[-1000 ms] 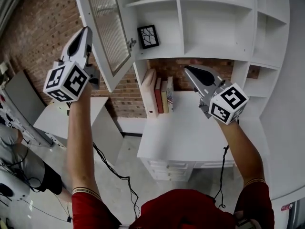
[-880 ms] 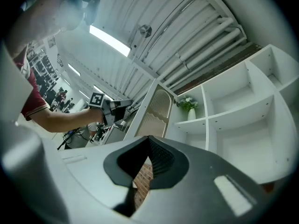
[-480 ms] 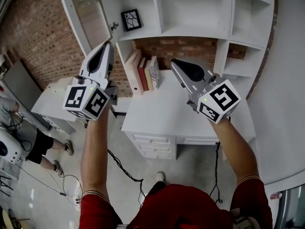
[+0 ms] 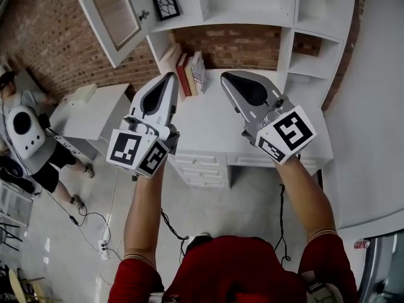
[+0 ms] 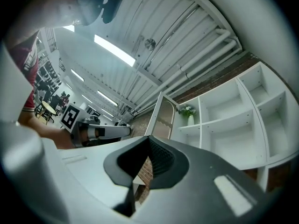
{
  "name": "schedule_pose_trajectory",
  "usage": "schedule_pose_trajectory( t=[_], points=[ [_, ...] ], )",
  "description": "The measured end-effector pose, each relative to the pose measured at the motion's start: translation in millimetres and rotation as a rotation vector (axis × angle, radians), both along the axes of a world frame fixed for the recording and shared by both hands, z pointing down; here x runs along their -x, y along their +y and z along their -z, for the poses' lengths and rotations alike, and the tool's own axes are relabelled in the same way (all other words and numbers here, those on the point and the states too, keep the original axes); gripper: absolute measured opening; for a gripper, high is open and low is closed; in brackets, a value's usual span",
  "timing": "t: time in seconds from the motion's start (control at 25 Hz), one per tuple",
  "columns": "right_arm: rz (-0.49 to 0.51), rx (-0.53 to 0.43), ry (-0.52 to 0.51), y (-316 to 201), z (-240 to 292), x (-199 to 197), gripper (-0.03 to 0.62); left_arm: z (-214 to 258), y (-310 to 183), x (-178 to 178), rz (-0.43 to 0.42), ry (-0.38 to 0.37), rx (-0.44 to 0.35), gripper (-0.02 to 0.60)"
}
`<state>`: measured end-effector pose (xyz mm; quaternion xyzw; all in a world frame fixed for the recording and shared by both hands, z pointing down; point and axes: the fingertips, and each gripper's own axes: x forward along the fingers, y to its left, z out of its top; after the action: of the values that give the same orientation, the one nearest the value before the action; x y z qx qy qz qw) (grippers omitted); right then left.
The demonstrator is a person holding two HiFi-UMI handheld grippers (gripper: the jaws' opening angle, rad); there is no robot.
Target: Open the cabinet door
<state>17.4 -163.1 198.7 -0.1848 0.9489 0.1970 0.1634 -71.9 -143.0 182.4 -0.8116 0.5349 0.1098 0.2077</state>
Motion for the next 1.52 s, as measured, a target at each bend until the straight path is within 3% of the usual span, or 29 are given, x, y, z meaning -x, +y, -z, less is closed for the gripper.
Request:
schedule_pose_trajectory(
  t=[0.4, 1.12, 1.52],
  points=[
    [-0.089, -0.02, -0.029, 19, -18, 2, 0.012, -38, 13, -8, -0.064, 0.006, 0.048, 0.005],
    [-0.168, 0.082, -0.052, 41, -61, 10, 0.012, -91, 34, 6, -0.13, 0.029, 0.12, 0.006],
    [-0.162, 0.089, -0.05, 51, -60, 20, 0.012, -84, 46, 19, -0.149, 0.06, 0.12, 0.005]
  ],
)
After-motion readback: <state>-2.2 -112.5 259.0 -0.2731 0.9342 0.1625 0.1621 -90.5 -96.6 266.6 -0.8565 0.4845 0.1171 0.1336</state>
